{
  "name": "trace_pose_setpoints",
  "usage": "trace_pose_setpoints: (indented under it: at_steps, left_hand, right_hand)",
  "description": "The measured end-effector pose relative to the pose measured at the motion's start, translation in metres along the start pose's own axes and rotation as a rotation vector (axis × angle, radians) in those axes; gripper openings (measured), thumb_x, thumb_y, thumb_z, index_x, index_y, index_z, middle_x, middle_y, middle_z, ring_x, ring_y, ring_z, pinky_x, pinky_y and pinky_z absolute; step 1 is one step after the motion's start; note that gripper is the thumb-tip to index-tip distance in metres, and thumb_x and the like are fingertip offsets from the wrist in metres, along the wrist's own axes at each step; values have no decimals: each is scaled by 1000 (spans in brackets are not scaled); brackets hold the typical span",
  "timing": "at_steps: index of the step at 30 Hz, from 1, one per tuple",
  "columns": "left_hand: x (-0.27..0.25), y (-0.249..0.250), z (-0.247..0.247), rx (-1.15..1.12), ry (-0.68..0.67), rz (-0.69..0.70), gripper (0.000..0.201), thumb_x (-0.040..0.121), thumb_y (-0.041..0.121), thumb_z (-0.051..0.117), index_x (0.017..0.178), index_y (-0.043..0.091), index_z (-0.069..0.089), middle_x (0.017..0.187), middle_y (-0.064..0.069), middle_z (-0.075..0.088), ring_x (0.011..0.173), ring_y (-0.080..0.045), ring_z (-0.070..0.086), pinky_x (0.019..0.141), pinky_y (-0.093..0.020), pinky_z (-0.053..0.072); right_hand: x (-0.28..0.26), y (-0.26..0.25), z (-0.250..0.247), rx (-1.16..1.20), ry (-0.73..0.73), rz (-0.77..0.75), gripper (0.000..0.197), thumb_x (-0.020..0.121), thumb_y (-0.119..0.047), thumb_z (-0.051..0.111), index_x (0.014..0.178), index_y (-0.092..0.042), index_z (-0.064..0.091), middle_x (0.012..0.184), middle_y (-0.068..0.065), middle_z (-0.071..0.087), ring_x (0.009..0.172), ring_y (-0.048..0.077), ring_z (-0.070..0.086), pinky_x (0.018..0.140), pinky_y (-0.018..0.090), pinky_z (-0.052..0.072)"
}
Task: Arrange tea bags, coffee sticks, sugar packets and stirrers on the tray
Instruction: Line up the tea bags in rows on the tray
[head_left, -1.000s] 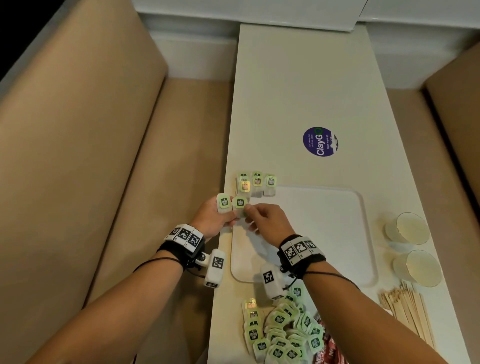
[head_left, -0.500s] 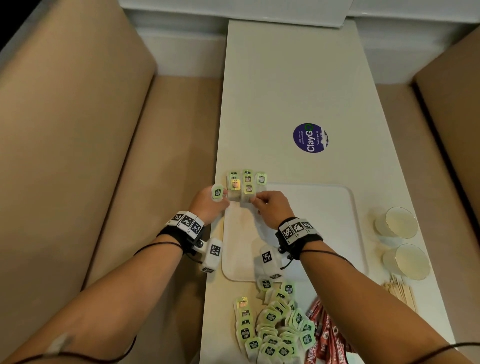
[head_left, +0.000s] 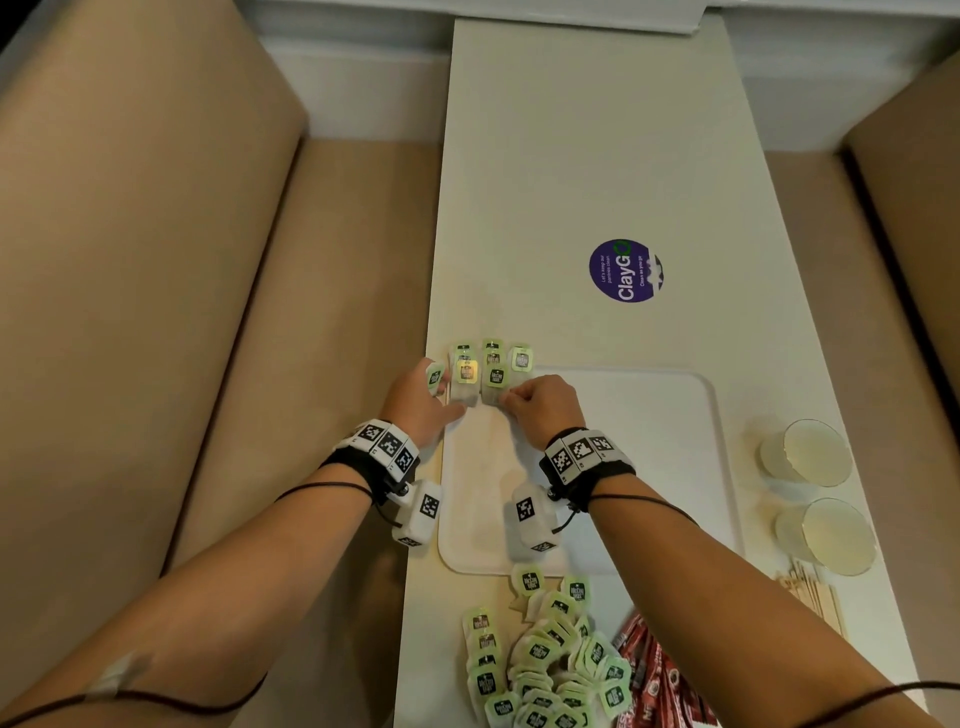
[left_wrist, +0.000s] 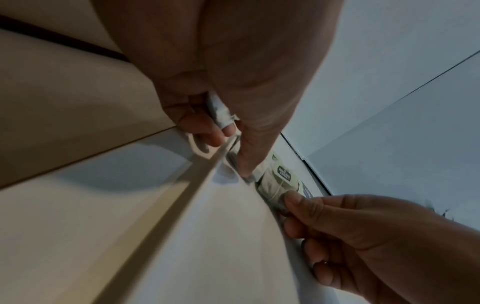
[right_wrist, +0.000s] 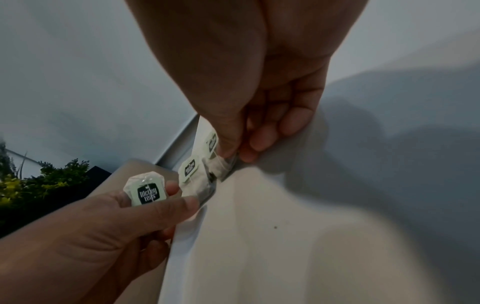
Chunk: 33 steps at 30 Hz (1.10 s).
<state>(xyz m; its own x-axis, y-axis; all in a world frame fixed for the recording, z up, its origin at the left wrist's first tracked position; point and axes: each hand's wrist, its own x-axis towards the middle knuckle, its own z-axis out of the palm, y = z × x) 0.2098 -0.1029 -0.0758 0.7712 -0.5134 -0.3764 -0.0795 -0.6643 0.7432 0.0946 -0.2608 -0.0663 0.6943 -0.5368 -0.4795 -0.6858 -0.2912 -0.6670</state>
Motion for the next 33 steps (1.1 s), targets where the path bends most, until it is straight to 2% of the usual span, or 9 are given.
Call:
trace_pose_setpoints:
  at_steps: [2, 4, 11, 15, 18, 25, 29, 31, 33]
  left_hand:
    - [0, 1, 1, -7, 14, -12, 39, 75, 13, 85, 100, 16, 56, 81, 14, 57, 70, 2, 54, 56, -12, 37]
    - [2, -1, 3, 0, 35, -10, 41, 73, 16, 88, 99, 17, 57, 83, 10, 60, 71, -4, 57, 58, -15, 38]
    - [3, 0, 5, -30, 34, 4, 39, 75, 15, 87, 99, 18, 56, 81, 16, 57, 69, 4, 53, 55, -8, 36]
    - [5, -4, 5, -60, 40, 4, 38, 74, 20, 88, 94, 20, 56, 80, 8, 60, 69, -8, 57, 61, -21, 41]
    - [6, -5, 2, -110, 50, -24, 38, 77, 22, 85, 99, 19, 55, 83, 8, 62, 72, -8, 59, 62, -23, 42]
    - [-4, 6, -3, -239, 15, -7, 48, 95, 6, 62, 137, 14, 41, 109, -3, 63, 95, -18, 62, 74, -25, 51]
    - [-20, 13, -4, -294, -114, 13, 60, 97, 10, 64, 144, 25, 30, 111, -1, 65, 86, -13, 64, 70, -20, 54]
    - [-23, 11, -2, -313, -167, 41, 68, 95, 7, 65, 149, 22, 27, 111, -3, 67, 82, -13, 65, 74, -26, 56]
    - [-25, 9, 1, -305, -217, 69, 72, 94, 5, 65, 152, 22, 27, 111, -4, 66, 82, -14, 66, 79, -33, 56]
  right_hand:
    - [1, -1, 1, -21, 2, 7, 47, 91, -33, 71, 54, -10, 53, 51, 0, 44, 53, 20, 40, 56, 31, 36]
    - [2, -2, 2, -43, 8, 12, 50, 90, -34, 72, 51, -15, 48, 50, -1, 43, 53, 21, 40, 55, 31, 36]
    - [3, -5, 2, -64, 23, 9, 56, 90, -34, 72, 46, -17, 43, 46, -3, 40, 46, 18, 37, 50, 29, 31]
    - [0, -7, 1, -35, 47, 27, 55, 88, -38, 74, 46, -18, 44, 46, -4, 43, 45, 17, 40, 50, 27, 33]
    - [-2, -8, -2, 8, 74, 39, 53, 83, -43, 77, 49, -18, 44, 51, -3, 46, 49, 17, 42, 52, 28, 37]
    - [-8, -1, -2, 25, 15, -197, 21, 93, -35, 69, 83, -17, 69, 63, -8, 56, 61, 6, 51, 64, 24, 41]
    - [-17, -10, -2, 104, -17, -254, 16, 93, -34, 70, 103, -22, 73, 66, -14, 57, 59, -3, 53, 66, 16, 40]
    - [-21, -15, -1, 145, -44, -271, 26, 94, -33, 69, 118, -24, 69, 67, -14, 58, 59, -6, 54, 65, 13, 39]
    - [-24, -18, 1, 138, -67, -295, 23, 95, -29, 66, 117, -25, 67, 67, -10, 62, 59, -1, 55, 65, 16, 42]
